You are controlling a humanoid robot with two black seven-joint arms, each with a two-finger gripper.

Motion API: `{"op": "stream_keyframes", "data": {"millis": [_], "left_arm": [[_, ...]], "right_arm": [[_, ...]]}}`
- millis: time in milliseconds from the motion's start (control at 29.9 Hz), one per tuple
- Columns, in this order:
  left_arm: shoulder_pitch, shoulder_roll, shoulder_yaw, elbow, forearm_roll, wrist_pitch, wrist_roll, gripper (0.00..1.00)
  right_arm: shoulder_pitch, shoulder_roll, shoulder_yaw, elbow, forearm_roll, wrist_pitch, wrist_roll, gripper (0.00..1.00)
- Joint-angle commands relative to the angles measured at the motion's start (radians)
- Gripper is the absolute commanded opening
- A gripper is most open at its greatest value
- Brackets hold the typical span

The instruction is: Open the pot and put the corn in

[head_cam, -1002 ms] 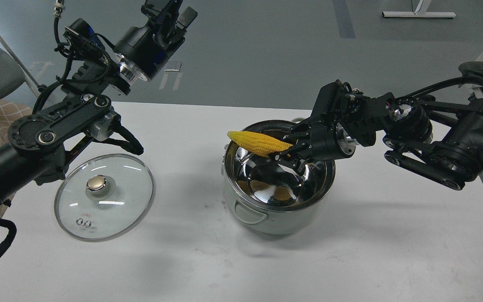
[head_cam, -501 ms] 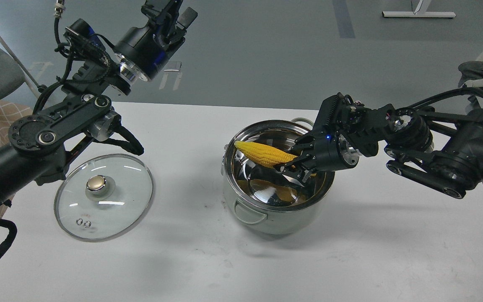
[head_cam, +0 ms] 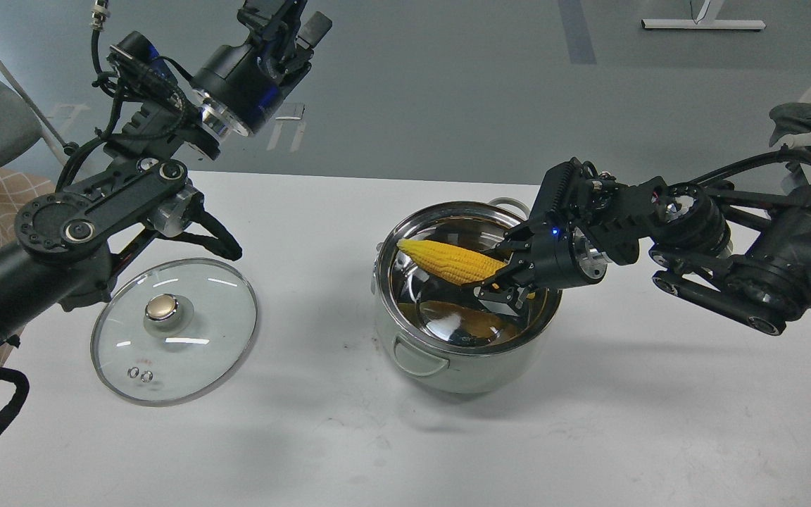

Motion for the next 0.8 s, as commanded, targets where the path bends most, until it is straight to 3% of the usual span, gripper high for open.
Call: {"op": "stream_keyframes", "data": {"millis": [0,100,167,267,601,768], "left_arm": [[0.0,0.002,0.0,0.0,0.0,0.0,0.0,0.96],[0.0,0.002,0.0,0.0,0.0,0.0,0.0,0.96],[0.002,0.002,0.0,0.0,0.0,0.0,0.0,0.96],[0.002,0.002,0.0,0.003,0.0,0.0,0.0,0.96],[0.009,-0.023,0.002,0.052,-0.005,0.0,0.0,0.98],[0.018,-0.049,0.0,0.086,-0.018,0.0,0.0,0.98]], "right_arm": [[0.0,-0.001,-0.001,0.002,0.007,0.0,0.0,0.76],[0.0,-0.005,0.003,0.002,0.012,-0.003,0.0,0.84],[0.002,-0.015,0.009,0.001,0.037,-0.006,0.0,0.95],[0.014,-0.042,0.052,-0.007,0.096,-0.006,0.0,1.0],[0.012,-0.088,0.423,-0.229,0.406,-0.02,0.0,1.0],[-0.024,-0.088,0.522,-0.318,0.591,-0.02,0.0,1.0]]}}
